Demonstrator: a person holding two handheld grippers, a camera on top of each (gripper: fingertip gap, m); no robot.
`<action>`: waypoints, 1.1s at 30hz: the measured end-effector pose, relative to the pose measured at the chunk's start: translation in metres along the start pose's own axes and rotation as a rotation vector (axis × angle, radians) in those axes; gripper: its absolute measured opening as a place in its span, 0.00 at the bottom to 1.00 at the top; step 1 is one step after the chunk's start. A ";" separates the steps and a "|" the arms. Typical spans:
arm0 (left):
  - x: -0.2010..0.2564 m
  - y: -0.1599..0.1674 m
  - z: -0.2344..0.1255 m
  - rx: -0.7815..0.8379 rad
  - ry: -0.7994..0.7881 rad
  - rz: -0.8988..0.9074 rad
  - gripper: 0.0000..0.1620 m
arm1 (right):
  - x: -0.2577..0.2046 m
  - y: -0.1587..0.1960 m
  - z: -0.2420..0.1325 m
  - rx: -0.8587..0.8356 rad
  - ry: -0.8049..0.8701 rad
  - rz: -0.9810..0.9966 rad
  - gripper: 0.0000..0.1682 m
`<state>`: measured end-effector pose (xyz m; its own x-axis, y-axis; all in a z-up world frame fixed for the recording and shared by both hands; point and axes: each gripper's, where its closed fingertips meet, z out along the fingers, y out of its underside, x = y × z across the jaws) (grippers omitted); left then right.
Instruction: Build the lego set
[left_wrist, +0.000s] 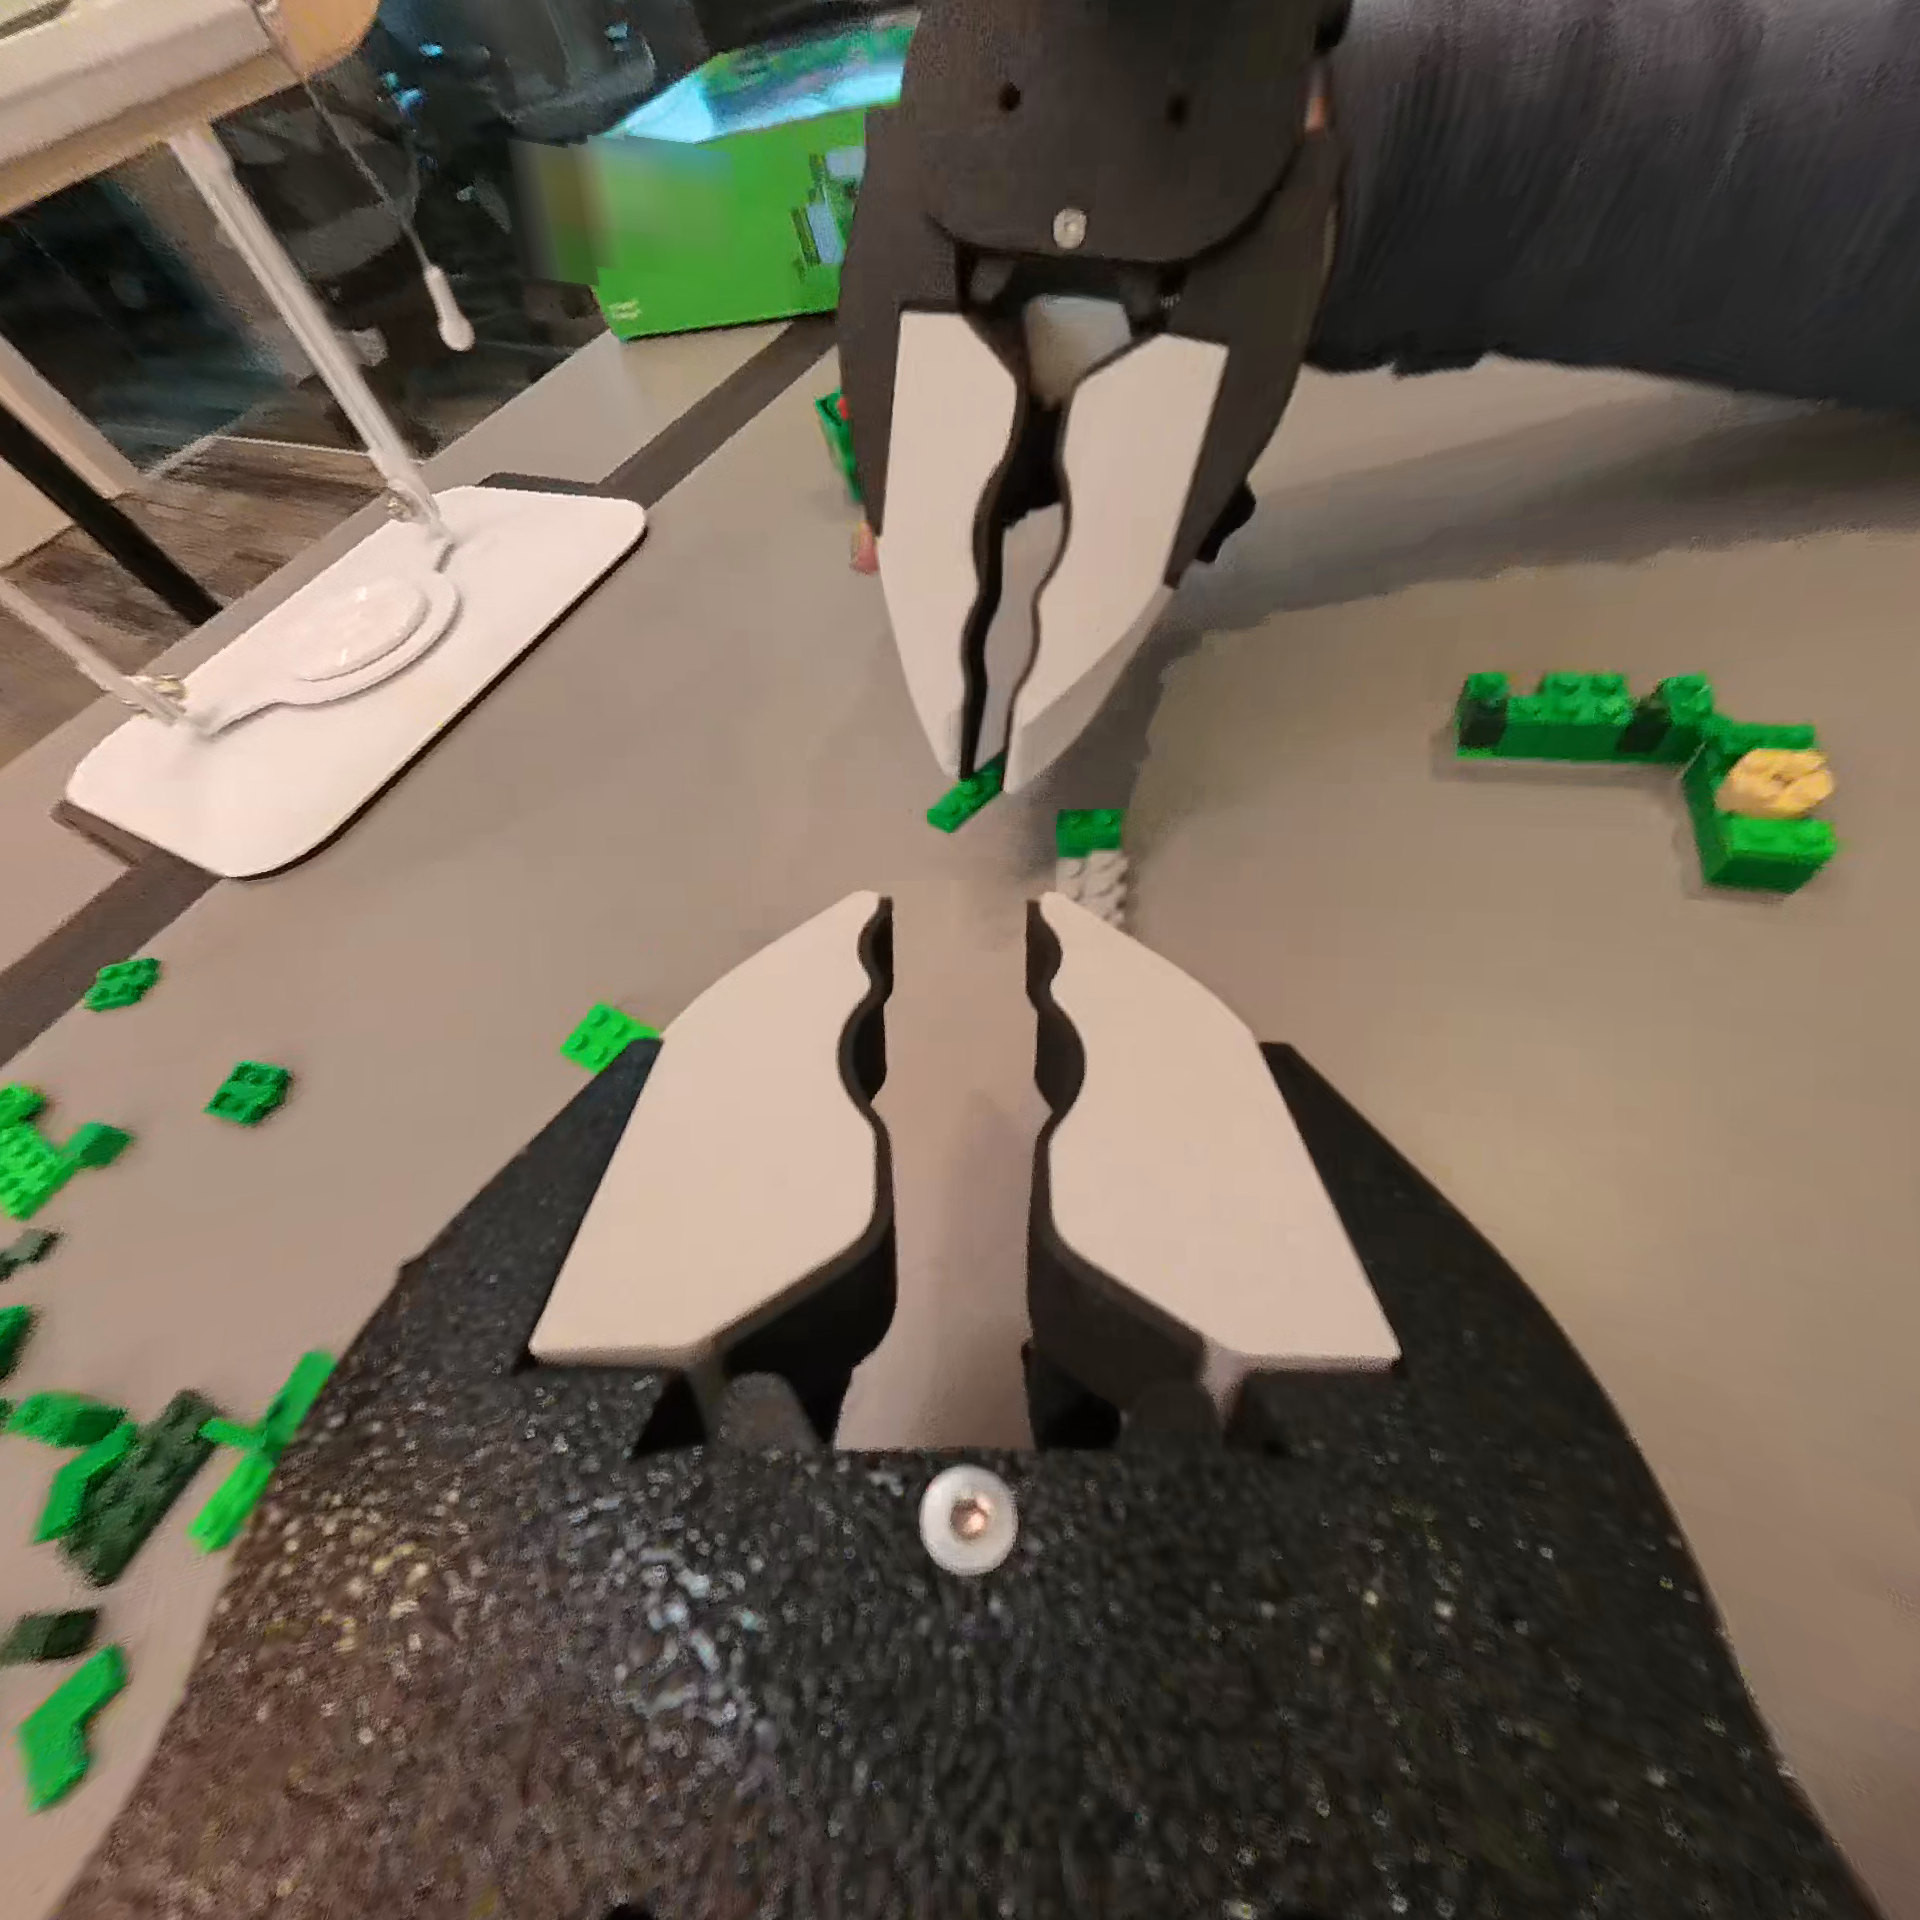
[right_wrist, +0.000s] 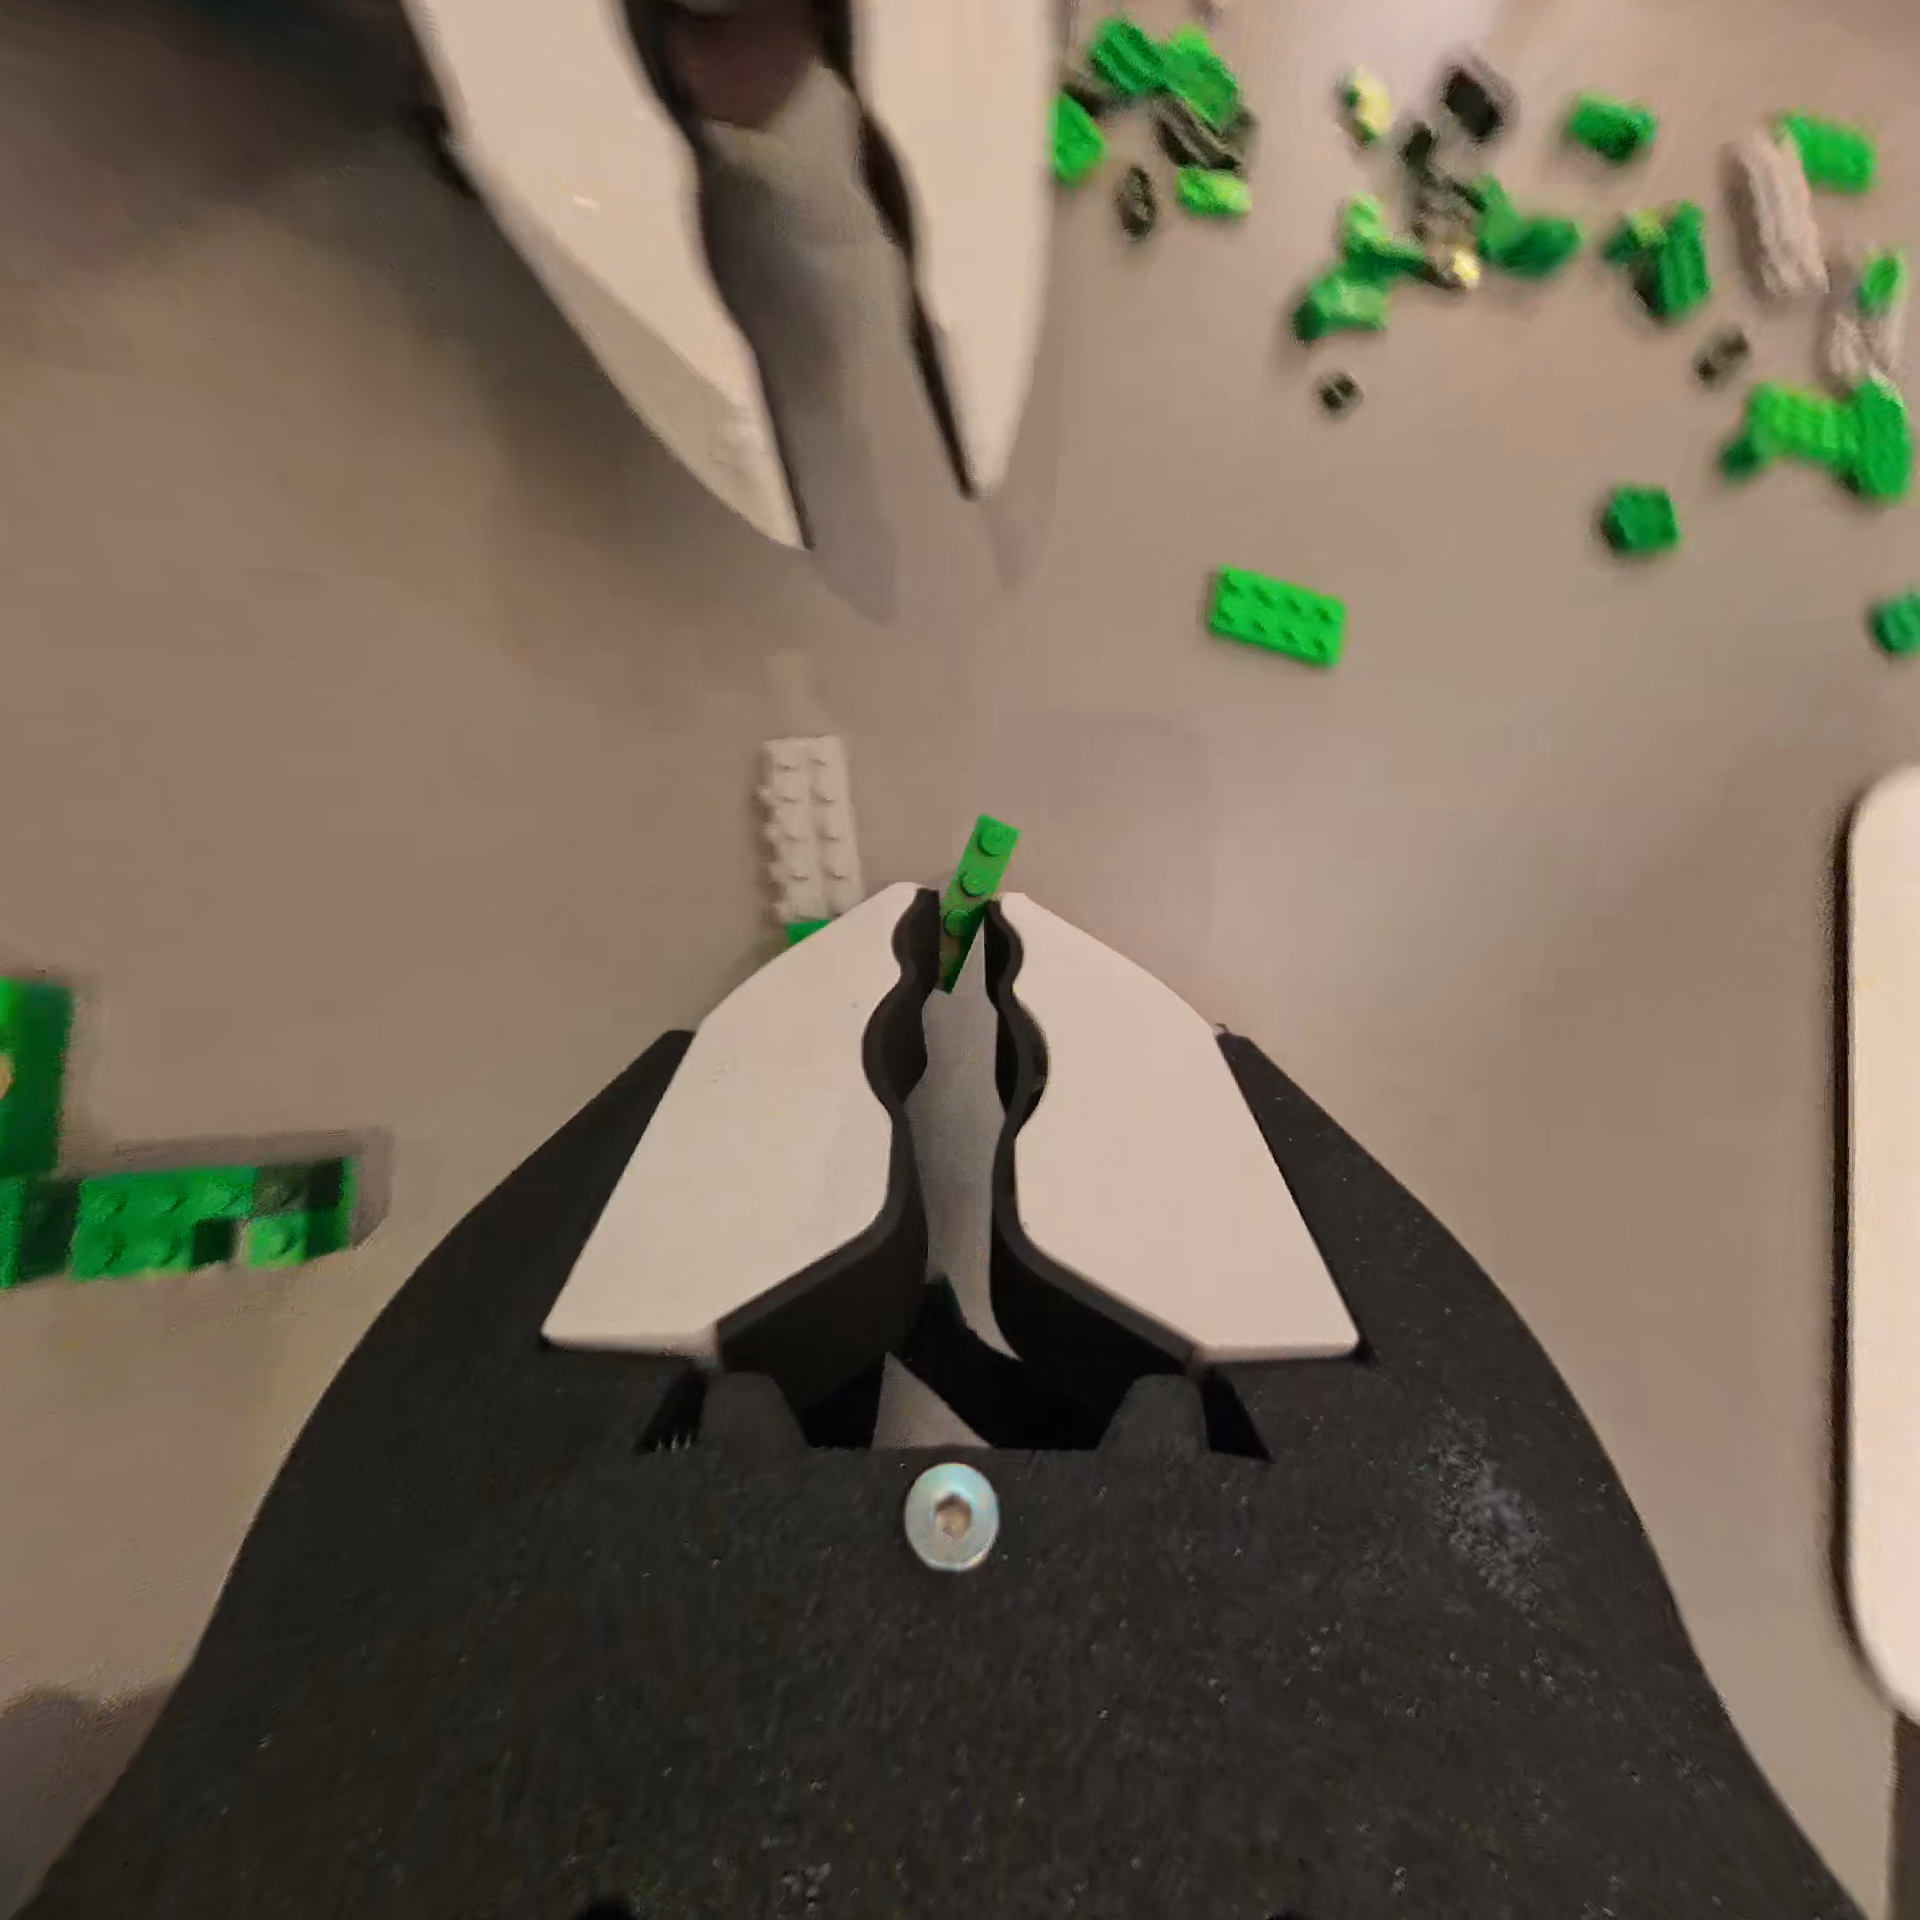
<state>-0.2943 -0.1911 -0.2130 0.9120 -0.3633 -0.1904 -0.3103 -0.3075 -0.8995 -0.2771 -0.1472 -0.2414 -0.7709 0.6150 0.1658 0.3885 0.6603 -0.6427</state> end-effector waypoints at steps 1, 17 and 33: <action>0.004 -0.003 0.001 0.018 0.027 -0.021 0.15 | -0.008 -0.006 -0.002 0.020 -0.042 -0.062 0.05; 0.015 0.020 0.009 -0.117 0.122 -0.054 0.18 | -0.030 -0.004 0.018 -0.216 -0.239 -0.322 0.05; 0.026 0.036 0.036 -0.292 0.162 -0.032 0.20 | -0.028 -0.001 0.010 -0.226 -0.176 -0.345 0.08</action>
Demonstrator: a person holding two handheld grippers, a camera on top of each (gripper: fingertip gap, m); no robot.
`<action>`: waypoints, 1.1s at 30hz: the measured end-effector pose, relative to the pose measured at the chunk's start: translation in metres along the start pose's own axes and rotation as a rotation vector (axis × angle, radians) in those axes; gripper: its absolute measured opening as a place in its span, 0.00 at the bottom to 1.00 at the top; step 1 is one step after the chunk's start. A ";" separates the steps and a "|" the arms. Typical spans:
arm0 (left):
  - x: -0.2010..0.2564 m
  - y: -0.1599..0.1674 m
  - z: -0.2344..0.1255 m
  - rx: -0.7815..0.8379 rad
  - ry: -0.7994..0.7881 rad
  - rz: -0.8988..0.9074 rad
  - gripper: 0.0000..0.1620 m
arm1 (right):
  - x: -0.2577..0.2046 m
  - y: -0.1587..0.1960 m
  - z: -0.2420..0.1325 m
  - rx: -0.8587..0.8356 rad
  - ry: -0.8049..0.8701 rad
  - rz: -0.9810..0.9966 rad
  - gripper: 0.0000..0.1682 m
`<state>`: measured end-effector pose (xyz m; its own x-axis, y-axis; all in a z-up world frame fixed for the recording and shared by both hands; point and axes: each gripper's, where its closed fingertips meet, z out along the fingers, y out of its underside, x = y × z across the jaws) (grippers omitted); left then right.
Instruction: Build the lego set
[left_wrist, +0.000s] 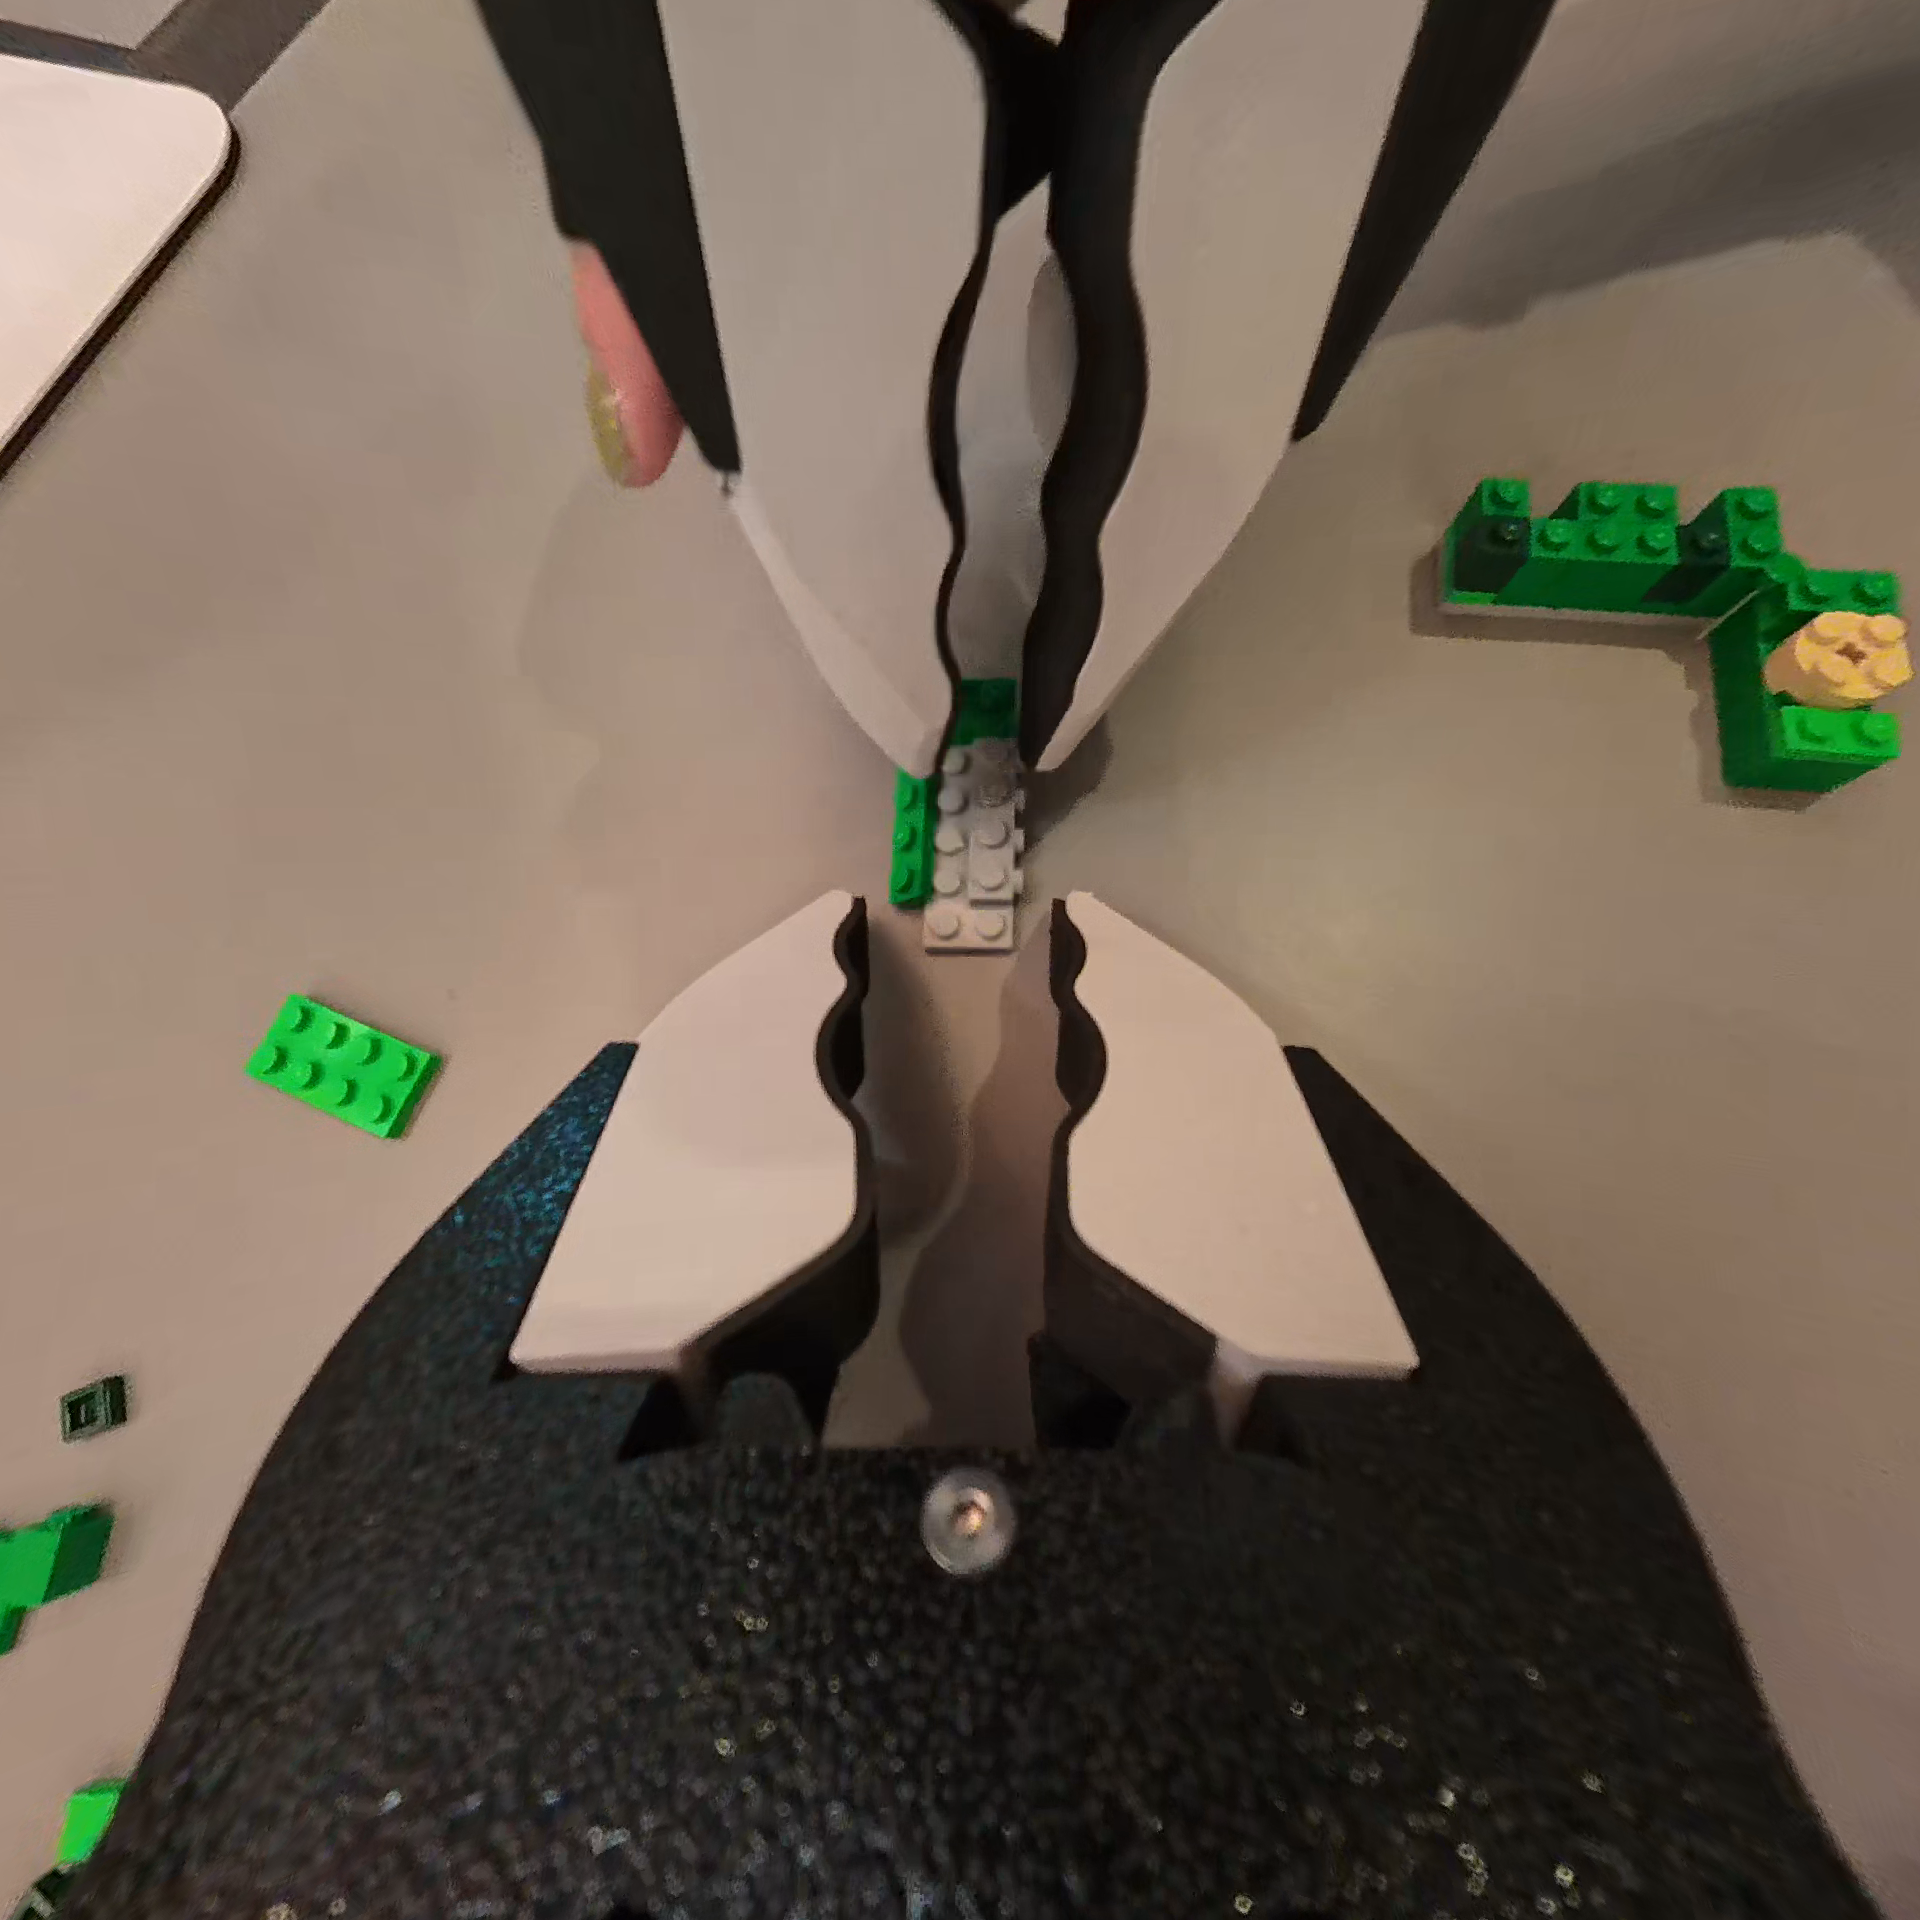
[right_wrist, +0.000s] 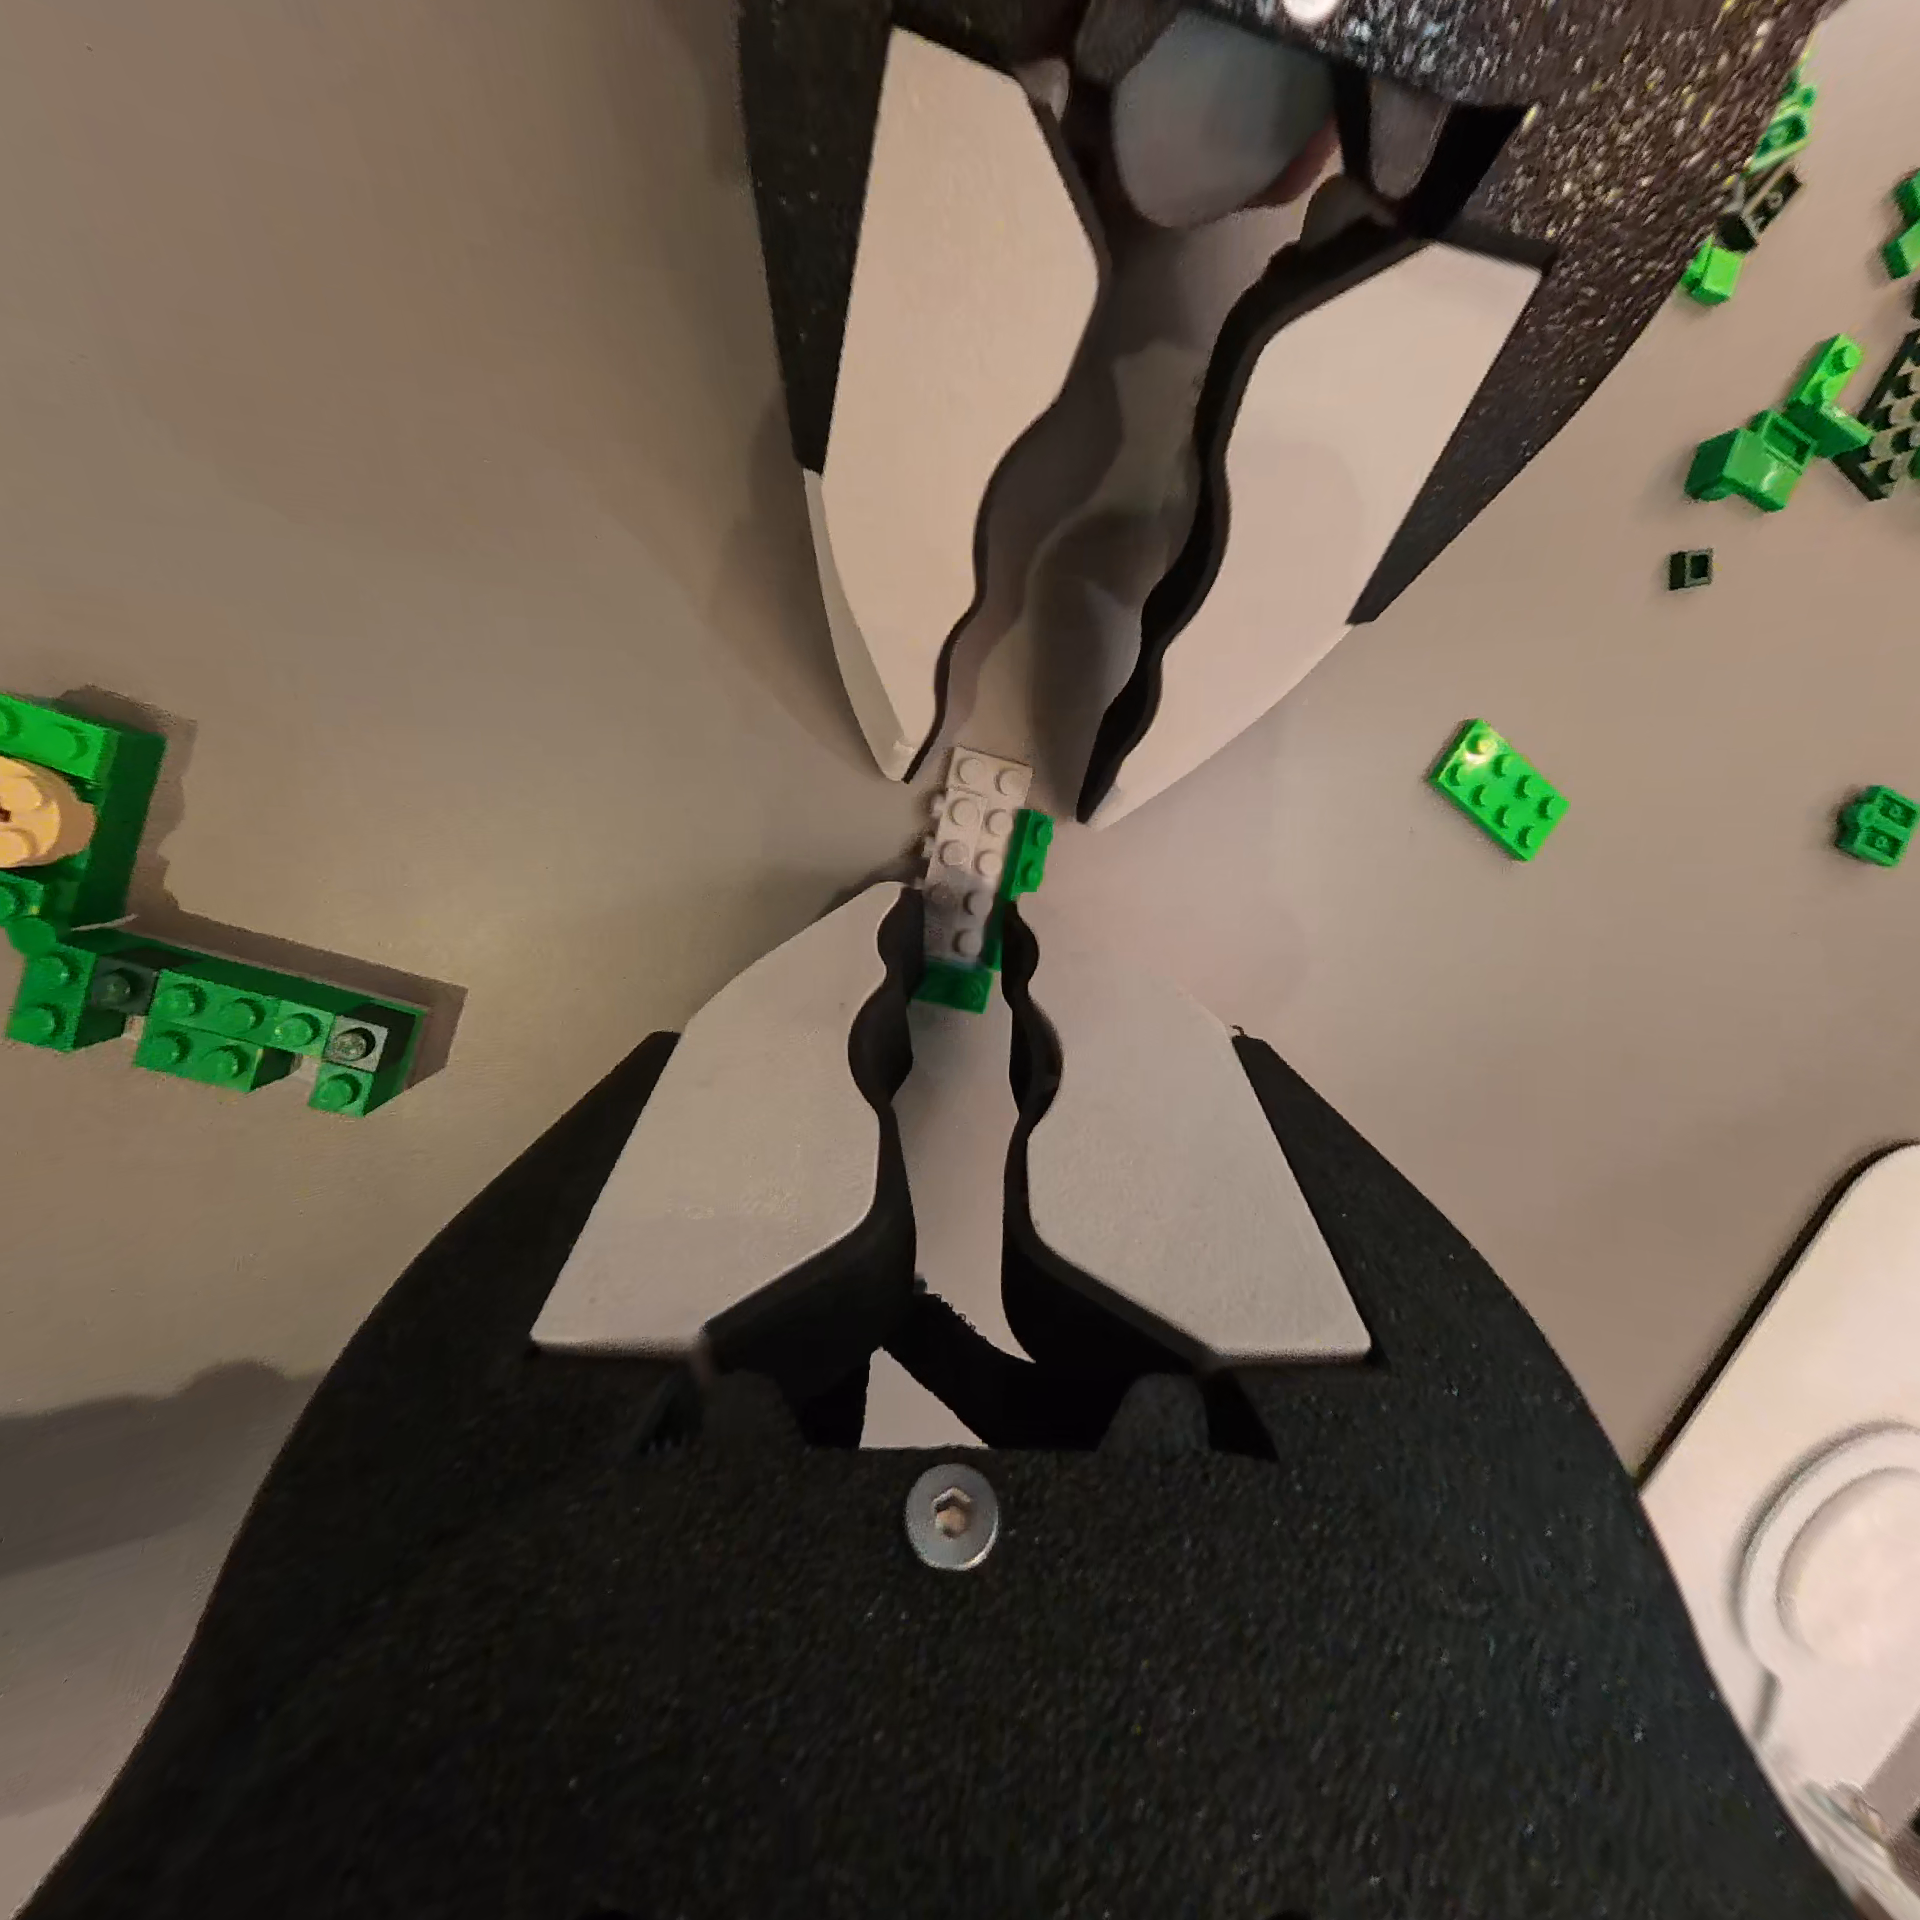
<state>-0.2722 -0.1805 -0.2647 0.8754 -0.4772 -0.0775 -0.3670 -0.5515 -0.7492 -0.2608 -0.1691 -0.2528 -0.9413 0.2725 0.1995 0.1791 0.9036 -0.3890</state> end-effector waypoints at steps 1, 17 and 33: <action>0.000 0.000 0.001 -0.006 0.003 -0.004 0.20 | 0.000 0.000 -0.002 0.013 0.012 0.005 0.08; 0.011 0.003 -0.002 -0.005 0.058 -0.013 0.14 | 0.019 0.027 -0.010 0.024 -0.002 0.244 0.04; 0.002 0.015 -0.026 -0.030 0.024 0.009 0.13 | 0.019 0.001 0.005 -0.048 -0.204 0.209 0.10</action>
<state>-0.2839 -0.2075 -0.2591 0.8641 -0.4986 -0.0679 -0.3845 -0.5671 -0.7284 -0.2801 -0.1643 -0.2534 -0.9197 0.3867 -0.0676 0.3840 0.8506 -0.3591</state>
